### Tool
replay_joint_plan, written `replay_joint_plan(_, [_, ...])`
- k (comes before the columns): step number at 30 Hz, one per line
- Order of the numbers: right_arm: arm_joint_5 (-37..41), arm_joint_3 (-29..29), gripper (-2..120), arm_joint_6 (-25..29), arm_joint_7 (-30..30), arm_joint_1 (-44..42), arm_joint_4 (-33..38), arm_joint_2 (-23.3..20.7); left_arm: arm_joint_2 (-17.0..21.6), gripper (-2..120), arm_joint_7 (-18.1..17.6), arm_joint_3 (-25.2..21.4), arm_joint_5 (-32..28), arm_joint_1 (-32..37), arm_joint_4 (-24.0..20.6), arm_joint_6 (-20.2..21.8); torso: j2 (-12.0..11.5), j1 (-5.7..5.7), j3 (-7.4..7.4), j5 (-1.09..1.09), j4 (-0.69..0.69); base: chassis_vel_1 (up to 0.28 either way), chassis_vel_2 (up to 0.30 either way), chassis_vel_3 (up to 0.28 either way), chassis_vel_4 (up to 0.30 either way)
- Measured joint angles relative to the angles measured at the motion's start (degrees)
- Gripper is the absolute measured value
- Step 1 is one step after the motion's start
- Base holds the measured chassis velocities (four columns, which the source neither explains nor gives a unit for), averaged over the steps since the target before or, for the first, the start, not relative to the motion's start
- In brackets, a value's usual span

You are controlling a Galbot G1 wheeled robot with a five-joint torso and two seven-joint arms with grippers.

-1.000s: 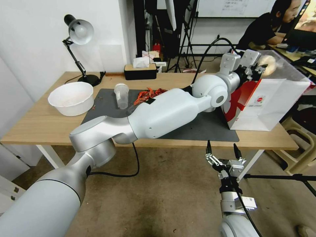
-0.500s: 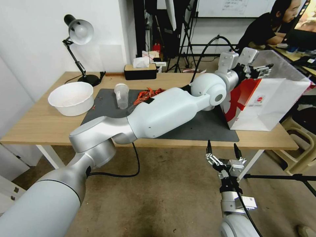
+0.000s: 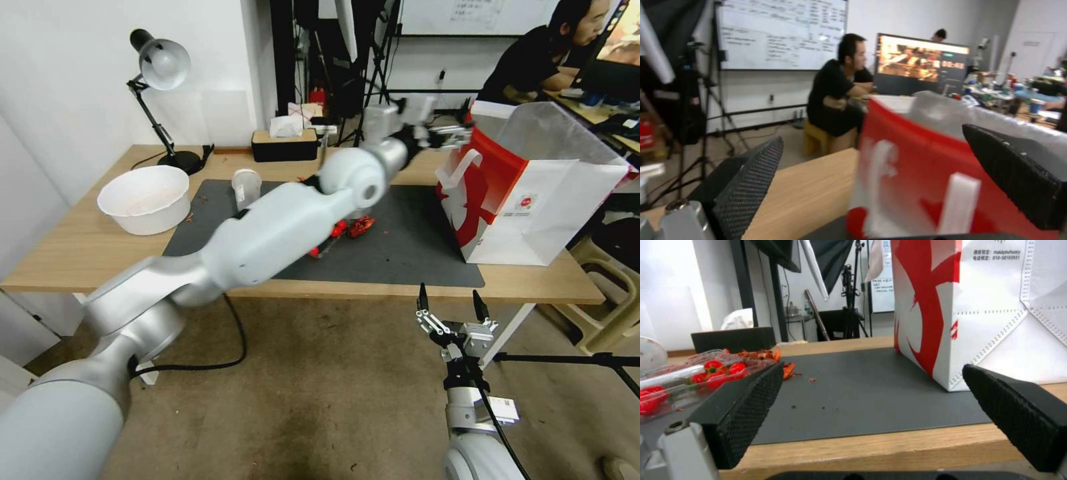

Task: Pick up the trash from the table and place it into the takeout bag.

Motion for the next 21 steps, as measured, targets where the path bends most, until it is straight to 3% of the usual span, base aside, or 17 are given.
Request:
replay_joint_plan(2, [-0.02, 0.00, 100, 0.00, 0.00, -0.06, 0.09, -0.04, 0.79, 100, -0.03, -0.39, 0.07, 0.52, -0.49, 0.01, 0.00, 0.00, 0.00, 0.00, -0.01, 0.000, 0.000, 0.000, 0.000])
replay_joint_plan(9, [-0.04, 0.36, 100, 0.00, 0.01, -0.71, 0.58, -0.63, 9.70, 100, 0.00, -5.25, 1.76, 8.69, -5.97, -0.12, 0.00, 0.00, 0.00, 0.01, 0.01, 0.000, 0.000, 0.000, 0.000])
replay_joint_plan(16, [-0.12, 0.17, 100, 0.08, 0.01, -0.75, 0.51, -0.56, 12.61, 100, 0.13, -8.34, 2.80, 13.14, -8.26, -0.84, 0.00, 0.00, 0.00, 0.02, 0.01, 0.000, 0.000, 0.000, 0.000])
replay_joint_plan(17, [-0.31, -0.23, 100, 0.15, 0.00, -0.79, 0.35, -0.37, 14.96, 100, 0.65, -12.44, 4.18, 17.82, -10.93, -1.44, 0.00, 0.00, 0.00, 0.02, 0.00, 0.000, 0.000, 0.000, 0.000])
replay_joint_plan(19, [-0.34, -0.28, 100, 0.17, 0.00, -0.79, 0.33, -0.34, 15.49, 100, 0.88, -13.55, 4.54, 19.09, -11.80, -1.55, 0.00, 0.00, 0.00, 0.04, 0.00, 0.000, 0.000, 0.000, 0.000])
replay_joint_plan(21, [-0.48, -0.36, 100, 0.21, -0.01, -0.79, 0.30, -0.37, 17.36, 100, 1.17, -17.83, 5.55, 24.02, -15.46, -1.62, 0.01, 0.00, -0.01, 0.02, -0.01, 0.000, 0.000, 0.000, 0.000])
